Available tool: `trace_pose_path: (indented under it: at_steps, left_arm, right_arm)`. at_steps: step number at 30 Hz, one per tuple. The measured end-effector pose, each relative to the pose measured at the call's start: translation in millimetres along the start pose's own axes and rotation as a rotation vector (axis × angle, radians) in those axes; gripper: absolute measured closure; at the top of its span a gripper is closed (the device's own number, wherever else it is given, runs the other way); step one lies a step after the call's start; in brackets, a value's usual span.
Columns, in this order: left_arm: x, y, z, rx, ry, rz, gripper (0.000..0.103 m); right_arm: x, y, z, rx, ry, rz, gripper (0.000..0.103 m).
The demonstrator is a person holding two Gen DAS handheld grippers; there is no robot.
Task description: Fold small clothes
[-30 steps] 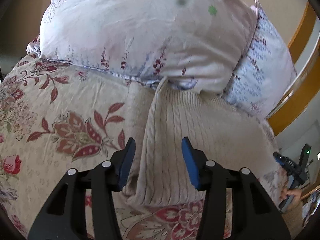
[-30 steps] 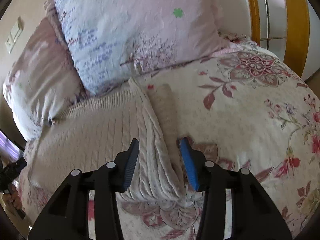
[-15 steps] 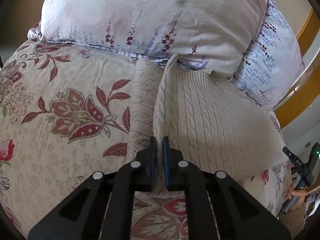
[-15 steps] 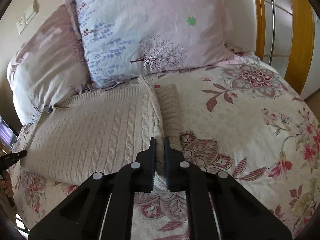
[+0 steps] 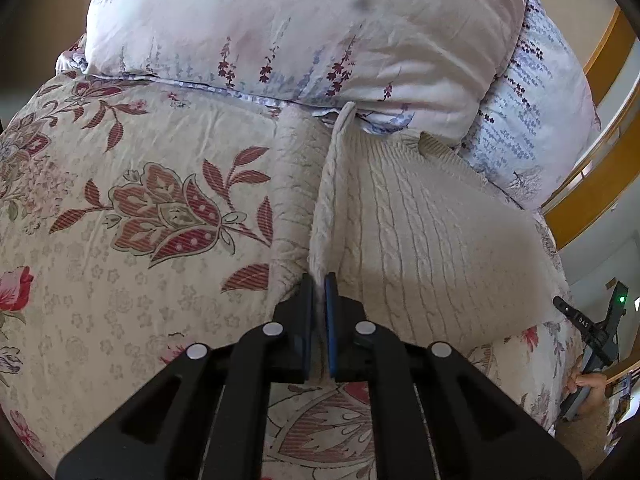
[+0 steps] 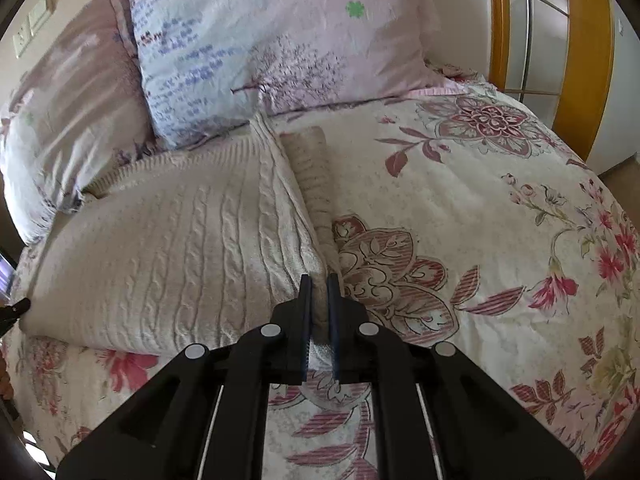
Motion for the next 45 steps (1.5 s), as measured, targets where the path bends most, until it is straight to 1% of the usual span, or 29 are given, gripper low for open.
trace_pose_path:
  at_steps: [1,2,3,4,6,7,8,10,11,13,15,16,17,18,19,22,23,24,25,26,27,28,29,30,32,38,42,45]
  left_arm:
    - [0,0,-1,-0.004,-0.006,-0.003,0.095]
    - [0,1,-2,-0.008,-0.011,-0.006,0.091]
    - [0,2,-4,-0.005,-0.014,-0.008,0.090]
    - [-1,5,-5,-0.006,-0.019,-0.016,0.088]
    - [-4,13,-10,-0.010,-0.034,-0.046,0.074]
    - [-6,17,-14,-0.014,-0.044,-0.069,0.072]
    - [-8,21,-18,-0.019,-0.059,-0.092,0.070]
    - [-11,25,-33,-0.026,-0.110,-0.126,0.064]
    - [-12,24,-37,-0.026,-0.127,-0.127,0.060]
    - [-10,13,-46,-0.029,-0.154,-0.103,0.058]
    - [-6,1,-48,-0.035,-0.152,-0.065,0.058]
    - [-4,-4,-46,-0.039,-0.144,-0.048,0.058]
    - [-2,-9,-43,-0.043,-0.133,-0.032,0.059]
    - [0,-13,-40,-0.032,-0.125,-0.024,0.059]
    - [2,-12,-38,-0.024,-0.129,-0.033,0.059]
    - [5,-10,-39,-0.016,-0.140,-0.022,0.058]
    - [4,-9,-38,-0.004,-0.132,-0.019,0.057]
    - [1,-6,-37,0.024,-0.108,-0.018,0.055]
    - [-2,-3,-35,0.049,-0.081,-0.022,0.055]
    - [-6,0,-32,0.067,-0.055,-0.029,0.052]
    - [-12,4,-27,0.083,-0.021,-0.043,0.048]
    - [-18,6,-22,0.077,0.007,-0.057,0.040]
    - [-23,8,-16,0.063,0.031,-0.068,0.037]
    - [-30,8,-9,0.051,0.056,-0.073,0.037]
    - [-38,6,0,0.057,0.094,-0.066,0.037]
    - [-54,-15,15,0.114,0.210,-0.001,0.037]
    - [-58,-24,13,0.122,0.228,0.005,0.036]
    - [-58,-31,12,0.125,0.232,0.012,0.036]
  right_arm:
    - [-2,0,1,0.008,0.005,0.007,0.094]
    - [-4,0,1,0.013,0.005,0.014,0.094]
    - [-5,1,2,0.013,0.003,0.017,0.093]
    - [-7,3,3,0.017,0.000,0.016,0.087]
    - [-13,12,8,0.030,0.012,-0.017,0.084]
    - [-17,16,13,0.029,0.025,-0.037,0.081]
    - [-21,20,20,0.022,0.045,-0.059,0.072]
    - [-25,21,38,-0.004,0.091,-0.076,0.061]
    - [-26,18,51,-0.018,0.125,-0.075,0.060]
    - [-25,10,67,-0.026,0.168,-0.057,0.060]
    - [-20,-2,76,-0.023,0.190,-0.018,0.060]
    - [-16,-10,76,-0.017,0.191,0.010,0.060]
    - [-9,-21,74,-0.005,0.187,0.058,0.060]
    - [-6,-23,74,-0.009,0.186,0.058,0.059]
    - [-4,-21,73,-0.011,0.192,0.040,0.058]
    - [-1,-18,74,-0.003,0.208,0.056,0.058]
    - [-3,-18,74,-0.003,0.201,0.065,0.058]
    - [-4,-17,74,-0.003,0.183,0.075,0.058]
    - [-7,-17,75,-0.009,0.173,0.078,0.056]
    - [-10,-16,79,-0.022,0.167,0.074,0.050]
    - [-15,-14,84,-0.046,0.165,0.060,0.048]
    - [-19,-13,89,-0.054,0.173,0.050,0.045]
    - [-23,-15,96,-0.053,0.189,0.045,0.042]
    - [-25,-17,103,-0.057,0.201,0.044,0.041]
    - [-29,-22,115,-0.072,0.220,0.045,0.041]
    - [-42,-41,151,-0.094,0.249,0.038,0.041]
    - [-46,-49,162,-0.080,0.264,0.037,0.041]
    - [-43,-53,167,-0.056,0.288,0.046,0.038]
Point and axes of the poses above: each gripper's, at about its wrist camera, not at the fingertips, and y roughly against the way its jaws point, z to its left, x to its underside, the point moved 6 cm from there along -y, roughly the way its jaws point, and after that the axes turned 4 degrees about y, right-handed, at the moved point
